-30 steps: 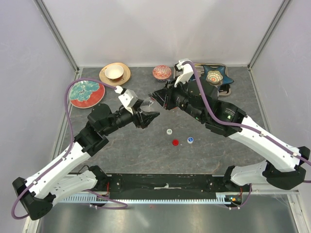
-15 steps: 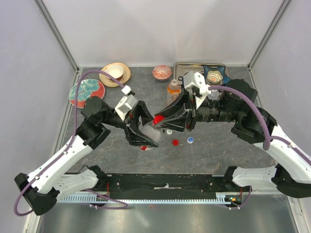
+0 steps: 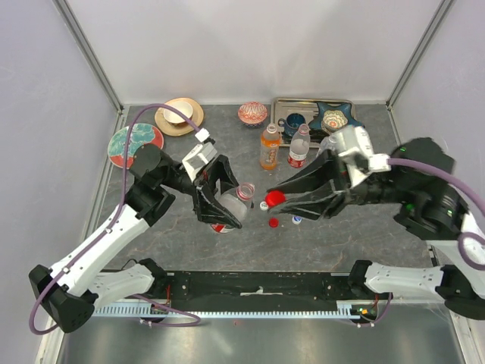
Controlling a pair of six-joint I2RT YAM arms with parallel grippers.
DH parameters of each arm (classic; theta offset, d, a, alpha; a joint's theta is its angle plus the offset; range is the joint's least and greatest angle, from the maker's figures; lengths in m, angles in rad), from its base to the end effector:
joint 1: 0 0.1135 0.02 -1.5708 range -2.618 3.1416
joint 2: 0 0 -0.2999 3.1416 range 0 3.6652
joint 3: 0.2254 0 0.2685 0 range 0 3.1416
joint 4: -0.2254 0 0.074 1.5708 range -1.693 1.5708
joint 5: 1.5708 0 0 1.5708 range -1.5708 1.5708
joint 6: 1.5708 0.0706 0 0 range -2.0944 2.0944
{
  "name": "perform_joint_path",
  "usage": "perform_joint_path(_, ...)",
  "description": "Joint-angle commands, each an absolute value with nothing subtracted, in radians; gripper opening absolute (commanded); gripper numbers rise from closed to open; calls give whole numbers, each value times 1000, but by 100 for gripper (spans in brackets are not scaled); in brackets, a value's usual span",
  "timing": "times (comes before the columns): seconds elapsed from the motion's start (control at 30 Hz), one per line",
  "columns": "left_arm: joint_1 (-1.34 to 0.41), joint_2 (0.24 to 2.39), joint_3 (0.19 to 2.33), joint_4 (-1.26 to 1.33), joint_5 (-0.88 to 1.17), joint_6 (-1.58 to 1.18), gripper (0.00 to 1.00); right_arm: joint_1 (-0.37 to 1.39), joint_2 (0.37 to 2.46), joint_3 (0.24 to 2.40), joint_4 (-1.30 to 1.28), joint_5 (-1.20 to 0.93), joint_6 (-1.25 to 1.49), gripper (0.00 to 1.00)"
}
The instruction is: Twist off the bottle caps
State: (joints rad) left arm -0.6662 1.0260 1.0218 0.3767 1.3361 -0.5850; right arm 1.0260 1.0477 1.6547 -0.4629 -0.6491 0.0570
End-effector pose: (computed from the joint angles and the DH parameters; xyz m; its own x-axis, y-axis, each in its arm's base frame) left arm 0.1233 -0.1842 0.4618 -0.2341 0.0207 -0.9720 0.8716 -0.4385 -0.2192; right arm 0.0567 0.1759 0.5906 0.0178 0.1170 -0.9930 -0.9939 -0.1056 -0.0303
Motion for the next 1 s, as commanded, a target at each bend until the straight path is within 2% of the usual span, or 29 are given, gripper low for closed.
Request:
perform_joint_path(0.0,-634,996,1035,194,1228,-450,44,1026,954,1597,-391,-206,71,0)
perform_joint_path(0.13,-629,913,1009,22,982,-272,44,1026,919,1418,-374,207,107,0)
perform_joint_path(0.23,-629,804,951,6,688,-203,45,1026,925,1254,-357,329,153,0)
perform_joint_path(0.33,-630,723,891,6,512,-164,49,1026,953,1072,-283,322,231,0)
perform_joint_path(0.53,-630,628,818,9,307,-133,52,1026,1093,778,-23,292,386,0)
perform_joint_path(0.73,-630,554,782,6,213,-117,52,1026,1325,715,153,250,462,0)
perform_joint_path(0.97,-630,508,741,-23,207,-130,52,1026,1537,767,232,186,479,0)
